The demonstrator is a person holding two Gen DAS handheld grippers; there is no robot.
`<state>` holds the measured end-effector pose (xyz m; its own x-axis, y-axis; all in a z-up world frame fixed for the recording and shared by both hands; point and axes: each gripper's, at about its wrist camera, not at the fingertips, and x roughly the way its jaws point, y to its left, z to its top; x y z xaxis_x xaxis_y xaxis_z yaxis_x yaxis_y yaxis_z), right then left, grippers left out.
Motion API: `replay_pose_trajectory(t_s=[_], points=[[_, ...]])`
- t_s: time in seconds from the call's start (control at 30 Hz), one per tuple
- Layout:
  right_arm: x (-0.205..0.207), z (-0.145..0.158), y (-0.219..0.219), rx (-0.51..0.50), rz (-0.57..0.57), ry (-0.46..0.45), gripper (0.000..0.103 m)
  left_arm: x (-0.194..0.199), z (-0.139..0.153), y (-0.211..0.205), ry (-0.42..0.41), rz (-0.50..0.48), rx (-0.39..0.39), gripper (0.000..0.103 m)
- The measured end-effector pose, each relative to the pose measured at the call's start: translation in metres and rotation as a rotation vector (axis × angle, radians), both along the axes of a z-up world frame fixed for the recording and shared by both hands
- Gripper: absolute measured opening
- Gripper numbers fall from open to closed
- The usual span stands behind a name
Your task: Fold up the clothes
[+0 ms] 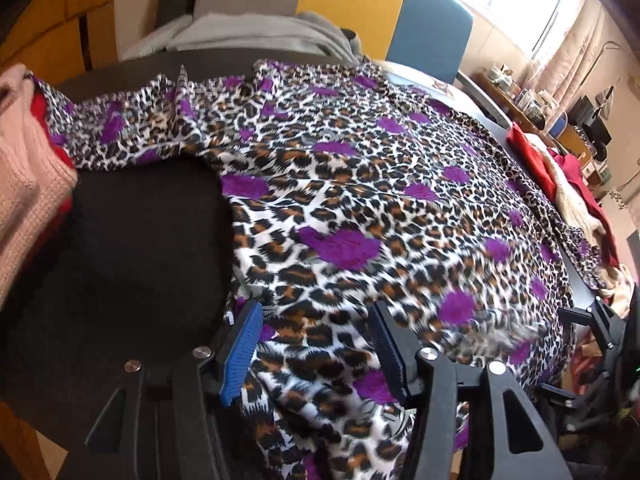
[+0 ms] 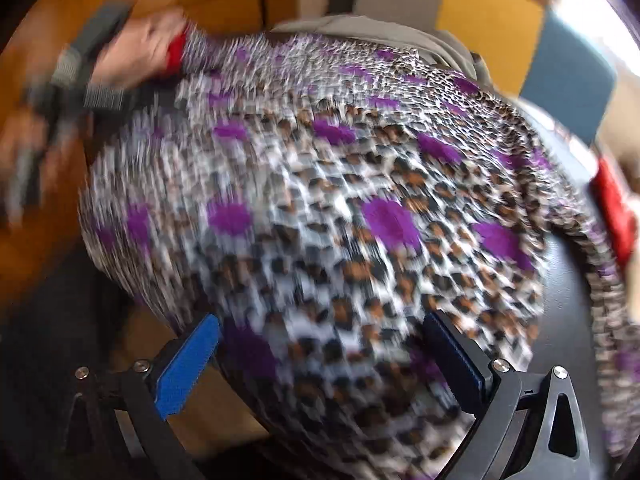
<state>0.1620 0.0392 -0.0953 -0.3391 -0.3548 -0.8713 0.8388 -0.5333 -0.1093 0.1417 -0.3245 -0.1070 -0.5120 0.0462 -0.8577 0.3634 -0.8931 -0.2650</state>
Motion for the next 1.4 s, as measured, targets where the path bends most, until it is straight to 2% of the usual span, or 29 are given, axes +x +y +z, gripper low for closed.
replay_pose_trajectory(t_s=[0.07, 0.13, 0.2, 0.27, 0.33, 0.37, 0.4, 0.47, 0.53, 0.63, 0.7, 0.8, 0.9, 1.0, 1.13, 1.2, 1.3, 1.4], points=[[0.008, -0.007, 0.014, 0.053, 0.006, 0.038, 0.103, -0.002, 0.0, -0.008, -0.018, -0.001, 0.043, 0.056], [0.003, -0.001, 0.022, 0.035, -0.039, 0.004, 0.103, -0.001, 0.004, -0.015, -0.037, 0.002, 0.058, 0.055], [0.001, 0.003, 0.025, 0.03, -0.066, -0.03, 0.103, 0.002, 0.011, -0.024, -0.033, 0.032, 0.116, 0.054], [0.008, -0.003, 0.019, 0.124, -0.015, -0.018, 0.103, 0.007, 0.019, -0.034, 0.019, 0.06, 0.149, 0.054], [0.014, -0.008, 0.012, 0.216, 0.028, 0.015, 0.103, 0.015, 0.024, -0.042, 0.043, 0.084, 0.149, 0.054], [0.013, -0.004, 0.011, 0.212, 0.026, -0.003, 0.103, 0.019, 0.026, -0.045, 0.053, 0.092, 0.147, 0.054], [0.01, 0.003, 0.011, 0.19, 0.016, -0.032, 0.103, 0.021, 0.026, -0.045, 0.063, 0.085, 0.151, 0.054], [0.002, 0.03, 0.012, 0.025, -0.015, -0.104, 0.103, 0.019, 0.026, -0.035, 0.083, 0.04, 0.144, 0.054], [-0.009, 0.055, 0.012, -0.141, -0.051, -0.13, 0.103, 0.006, 0.02, -0.02, 0.074, 0.008, 0.118, 0.054], [-0.037, 0.071, 0.0, -0.317, -0.13, -0.17, 0.103, -0.016, 0.008, 0.005, 0.054, -0.036, 0.073, 0.054], [-0.057, 0.059, -0.007, -0.336, -0.186, -0.195, 0.103, -0.021, 0.001, 0.023, 0.012, -0.065, -0.046, 0.054], [-0.08, 0.023, -0.014, -0.293, -0.279, -0.249, 0.103, -0.014, -0.004, 0.034, -0.019, -0.091, -0.222, 0.056], [-0.081, 0.017, -0.011, -0.335, -0.29, -0.219, 0.103, 0.001, -0.008, 0.014, -0.009, -0.03, -0.223, 0.056], [-0.078, 0.014, -0.008, -0.39, -0.29, -0.176, 0.103, -0.001, -0.004, 0.003, -0.021, 0.015, -0.192, 0.055], [-0.074, 0.01, -0.003, -0.461, -0.29, -0.12, 0.103, -0.016, 0.009, 0.008, 0.024, 0.004, -0.103, 0.054], [-0.073, 0.008, 0.0, -0.497, -0.289, -0.091, 0.103, -0.035, 0.013, 0.015, 0.051, -0.019, -0.11, 0.054], [-0.075, 0.012, 0.015, -0.575, -0.338, -0.147, 0.103, -0.067, 0.019, 0.028, 0.088, -0.056, -0.13, 0.054], [-0.074, 0.024, 0.041, -0.637, -0.431, -0.173, 0.103, -0.092, 0.006, 0.037, 0.05, -0.079, -0.162, 0.054]])
